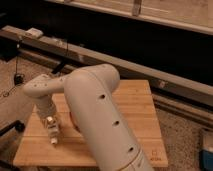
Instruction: Place the bottle in the ceramic bowl
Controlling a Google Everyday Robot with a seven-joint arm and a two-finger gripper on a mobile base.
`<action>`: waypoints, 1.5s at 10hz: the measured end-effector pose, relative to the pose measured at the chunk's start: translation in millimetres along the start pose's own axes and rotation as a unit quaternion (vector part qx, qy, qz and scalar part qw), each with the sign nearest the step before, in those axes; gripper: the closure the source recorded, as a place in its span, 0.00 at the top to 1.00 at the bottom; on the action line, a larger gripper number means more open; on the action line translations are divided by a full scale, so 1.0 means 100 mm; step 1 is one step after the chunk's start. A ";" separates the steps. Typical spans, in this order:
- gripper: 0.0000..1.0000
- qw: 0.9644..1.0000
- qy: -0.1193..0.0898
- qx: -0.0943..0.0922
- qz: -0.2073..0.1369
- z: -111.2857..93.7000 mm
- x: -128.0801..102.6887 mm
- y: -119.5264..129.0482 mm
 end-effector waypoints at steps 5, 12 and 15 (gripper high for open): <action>0.00 0.999 -0.036 -0.034 -0.002 -0.64 0.12 -0.08; 0.02 0.993 -0.073 -0.040 0.085 -1.32 0.06 -1.37; 0.31 0.989 -0.069 -0.032 0.127 -1.25 0.12 -1.76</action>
